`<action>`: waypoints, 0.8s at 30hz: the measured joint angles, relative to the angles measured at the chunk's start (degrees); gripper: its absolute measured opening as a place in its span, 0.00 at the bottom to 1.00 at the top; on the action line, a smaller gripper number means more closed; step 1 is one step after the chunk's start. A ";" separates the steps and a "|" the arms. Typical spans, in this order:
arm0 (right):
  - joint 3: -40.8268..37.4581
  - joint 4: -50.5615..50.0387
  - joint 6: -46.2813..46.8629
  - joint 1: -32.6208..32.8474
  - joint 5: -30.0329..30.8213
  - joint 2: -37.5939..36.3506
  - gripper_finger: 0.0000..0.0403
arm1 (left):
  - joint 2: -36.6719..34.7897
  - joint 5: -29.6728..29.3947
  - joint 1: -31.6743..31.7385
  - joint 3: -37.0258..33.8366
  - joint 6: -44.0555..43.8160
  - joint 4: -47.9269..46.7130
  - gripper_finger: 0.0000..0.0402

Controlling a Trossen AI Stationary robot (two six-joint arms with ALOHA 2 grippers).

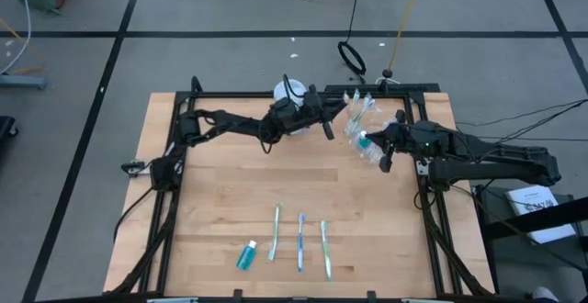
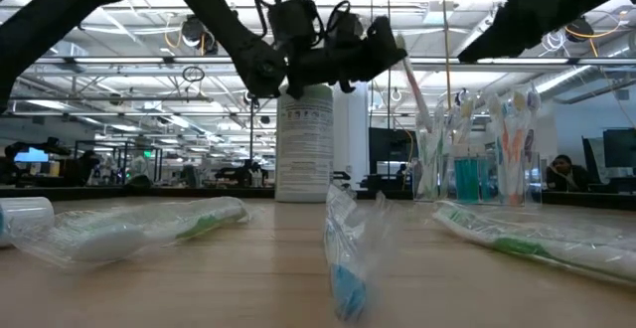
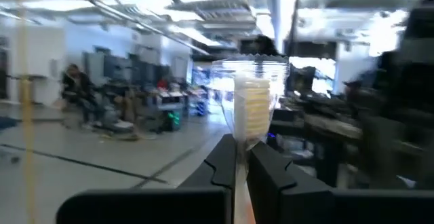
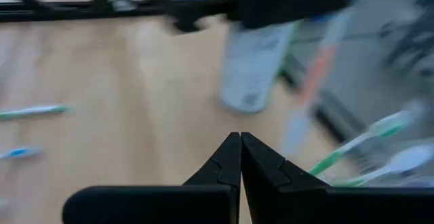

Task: Pick & Place toothbrushing station
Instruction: Put the orange toothbrush into the transparent organizer

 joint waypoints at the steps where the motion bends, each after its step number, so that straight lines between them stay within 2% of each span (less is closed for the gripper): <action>1: 0.00 1.19 -1.57 0.00 1.80 0.35 0.00 | -0.42 0.62 -0.38 -0.12 0.02 -1.05 0.03; 3: -0.18 4.29 -5.03 -0.09 5.20 1.63 0.01 | -1.43 1.94 -1.01 -0.12 1.13 -3.10 0.02; 6: -3.46 14.73 -8.09 -0.09 4.35 4.55 0.05 | -4.14 1.86 -1.70 -0.17 3.08 -9.95 0.02; 9: -6.13 25.37 -12.97 -0.04 4.49 8.29 0.12 | -8.19 0.66 -1.83 -0.17 4.35 -20.52 0.05; 12: -6.22 31.34 -11.77 -0.65 7.71 10.81 0.21 | -10.66 -0.27 -1.78 -0.17 4.78 -26.72 0.05; 16: -6.19 39.23 -7.93 -1.80 2.51 13.98 0.34 | -11.40 1.19 -2.19 -0.17 7.05 -26.01 0.02; 20: -6.16 41.54 -3.19 -3.08 3.20 16.54 0.42 | -11.39 1.57 -3.45 -0.17 7.63 -24.31 0.03; 24: -6.16 41.59 -2.63 -4.66 3.86 17.71 0.45 | -11.39 0.92 -4.64 -0.17 9.38 -23.70 0.05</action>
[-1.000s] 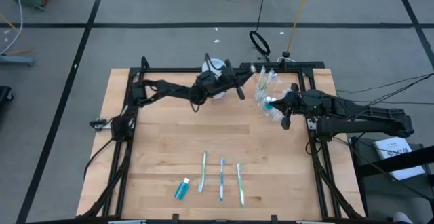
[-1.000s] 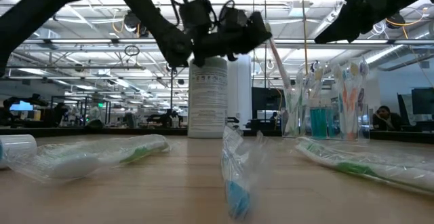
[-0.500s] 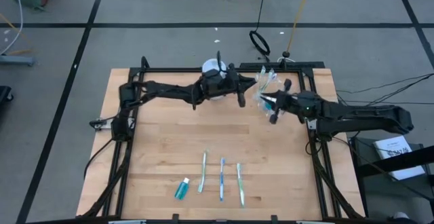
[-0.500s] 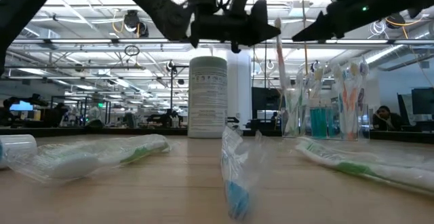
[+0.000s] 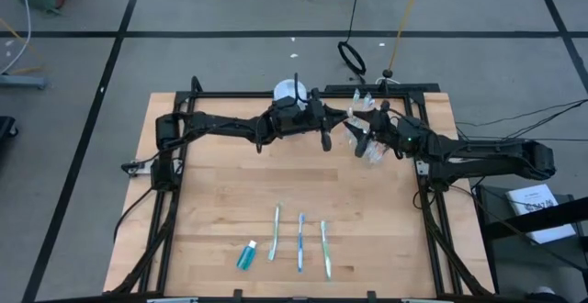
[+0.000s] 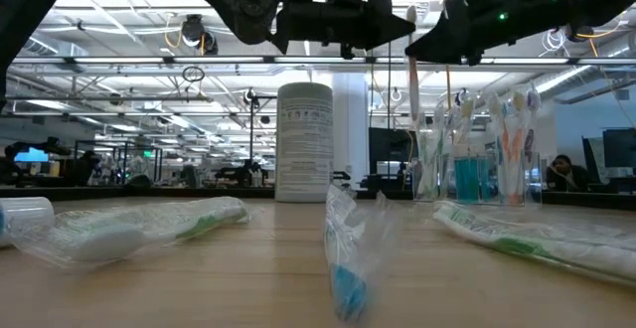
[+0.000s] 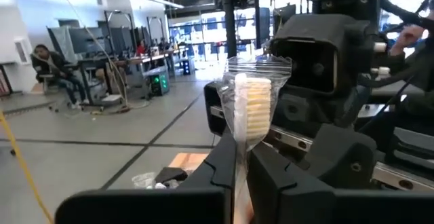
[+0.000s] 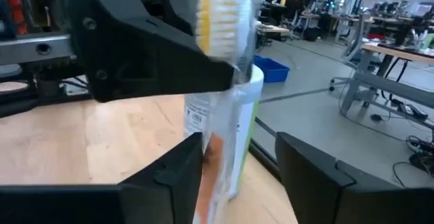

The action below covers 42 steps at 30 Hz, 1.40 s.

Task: Pick & Place toothbrushing station
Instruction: Put the orange toothbrush into the transparent organizer

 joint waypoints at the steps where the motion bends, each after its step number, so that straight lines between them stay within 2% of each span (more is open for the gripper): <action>1: 0.00 -0.02 -0.16 -0.30 -0.06 0.15 0.45 | 0.00 -0.06 -0.15 0.00 0.62 0.02 0.04; 5: 0.00 0.02 -1.84 -0.97 -0.32 0.23 0.41 | 0.02 -0.98 -0.43 -0.02 1.89 0.22 0.01; 8: 0.00 -0.07 -2.48 -0.98 -0.15 -0.29 0.36 | 0.02 -3.93 -0.45 0.00 1.86 0.28 0.03; 15: 0.00 3.36 -6.24 -1.06 -0.15 0.10 0.14 | 0.02 -5.37 -0.14 -0.02 2.14 0.58 0.10; 19: 0.02 6.50 -5.93 -1.43 -3.84 2.83 0.02 | 0.06 -5.68 -0.55 -0.10 2.58 1.48 0.10; 24: 0.04 10.08 -6.55 -1.41 -4.35 5.52 0.01 | 0.04 -6.36 -0.71 -0.13 3.35 1.39 0.08; 28: 0.04 10.10 -7.52 -1.41 -3.16 5.32 0.00 | 0.04 -7.95 -0.78 -0.11 4.44 1.38 0.11; 35: 0.04 5.99 -10.00 -1.41 6.27 3.43 0.00 | 0.04 -9.07 -0.86 -0.02 6.26 -1.53 0.20; 42: 0.04 5.29 -12.05 -1.43 6.55 2.94 0.00 | 0.04 -13.67 -0.85 0.00 8.09 -7.02 0.34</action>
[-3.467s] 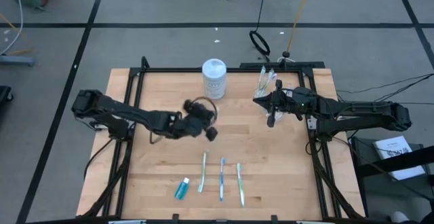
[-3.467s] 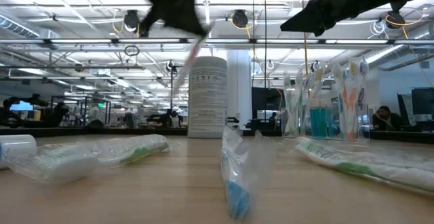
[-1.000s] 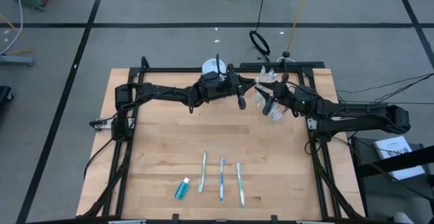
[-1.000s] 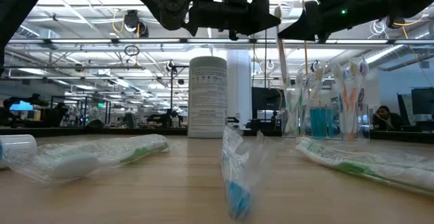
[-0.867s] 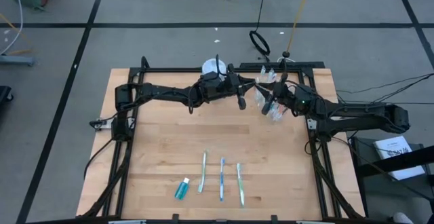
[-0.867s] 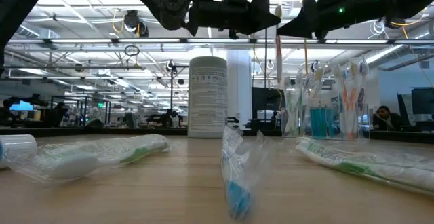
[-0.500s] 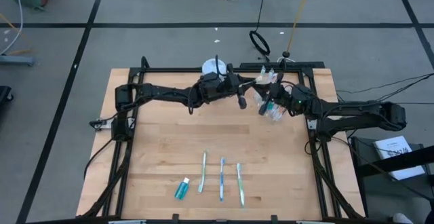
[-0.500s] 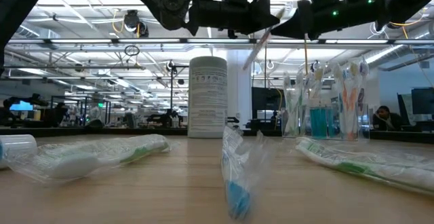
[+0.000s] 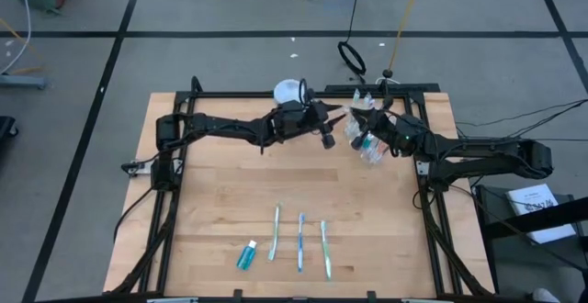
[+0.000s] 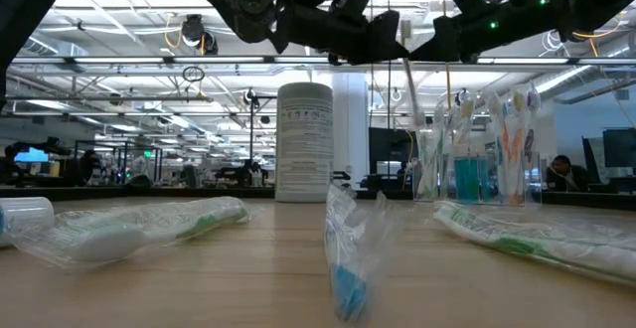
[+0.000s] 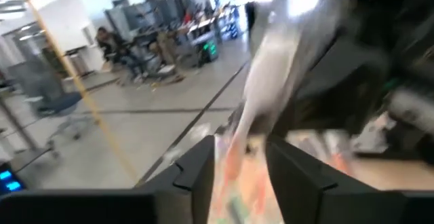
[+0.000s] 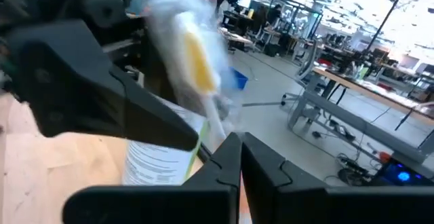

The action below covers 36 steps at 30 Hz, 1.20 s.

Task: Pick & Place toothbrushing station
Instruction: Put the orange toothbrush into the transparent organizer

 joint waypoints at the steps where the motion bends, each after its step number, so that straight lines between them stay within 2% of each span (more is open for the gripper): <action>1: 0.00 0.07 -0.42 0.02 0.69 0.00 0.00 | -0.02 -1.05 0.08 0.00 0.53 -0.83 0.37; 8: 0.00 -0.19 4.34 0.00 13.42 -0.02 0.00 | -0.02 -8.27 0.06 0.00 2.22 -6.21 0.51; 10: 0.00 -1.27 6.00 -0.20 14.78 -0.02 0.00 | -0.02 -9.85 0.04 0.00 2.20 -6.99 0.54; 16: 0.00 -5.81 9.57 -2.32 14.67 -0.10 0.00 | -1.55 -11.16 -0.21 0.00 2.11 -10.28 0.56; 20: 0.00 -8.60 12.65 -4.58 12.21 -0.80 0.00 | -5.22 -10.04 -0.21 0.00 -1.76 -17.49 0.56; 25: -0.06 -9.25 14.82 -4.89 8.03 -4.66 0.00 | -12.33 -8.62 0.53 0.00 -4.37 -26.79 0.56; 30: -0.04 -15.71 16.07 -4.29 -0.28 -11.00 0.00 | -20.22 -8.65 2.11 0.00 -5.67 -35.30 0.56; 36: 0.00 -25.14 19.71 -4.52 0.18 -16.00 0.00 | -28.81 -8.67 3.14 0.00 -6.93 -46.45 0.56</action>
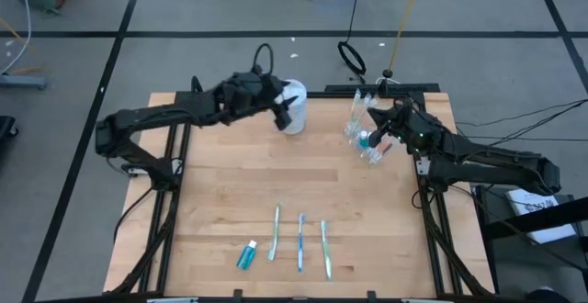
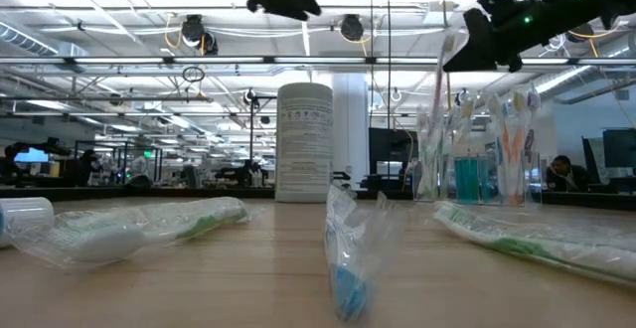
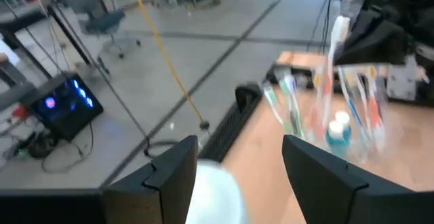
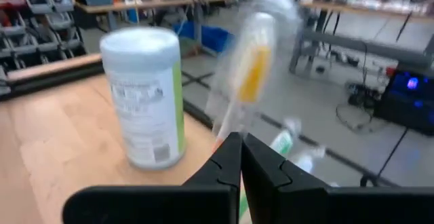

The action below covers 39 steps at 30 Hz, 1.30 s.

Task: Pick & Place toothbrushing station
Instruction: Put the orange toothbrush into the transparent organizer

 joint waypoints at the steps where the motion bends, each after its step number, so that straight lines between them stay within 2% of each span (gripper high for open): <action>1: 0.00 -1.00 0.85 0.00 0.04 -0.07 0.00 | -1.10 0.02 0.05 0.00 -0.54 -2.36 0.56; 7: -0.11 -1.09 2.90 -0.73 -0.50 2.80 0.00 | -5.46 0.13 -0.77 0.00 -5.83 -12.37 0.56; 12: -1.07 -0.50 4.98 -2.26 -0.68 7.81 0.00 | -5.32 0.16 -2.87 0.00 -9.27 -16.50 0.56; 18: -1.07 -0.89 8.06 -2.50 -0.86 12.66 0.00 | -5.17 0.13 -6.30 -0.02 -11.29 -17.59 0.56; 30: -1.07 -1.25 5.77 -0.98 -0.81 17.57 0.00 | -5.17 -0.07 -11.01 0.00 -13.50 -19.92 0.56; 34: -1.07 -0.94 4.78 -0.96 -0.59 17.39 0.01 | -5.17 -0.09 -11.91 -0.01 -13.56 -20.06 0.56; 39: -1.09 -0.85 3.55 -0.96 -0.61 15.07 0.09 | -5.17 -0.07 -12.42 0.00 -13.21 -20.87 0.56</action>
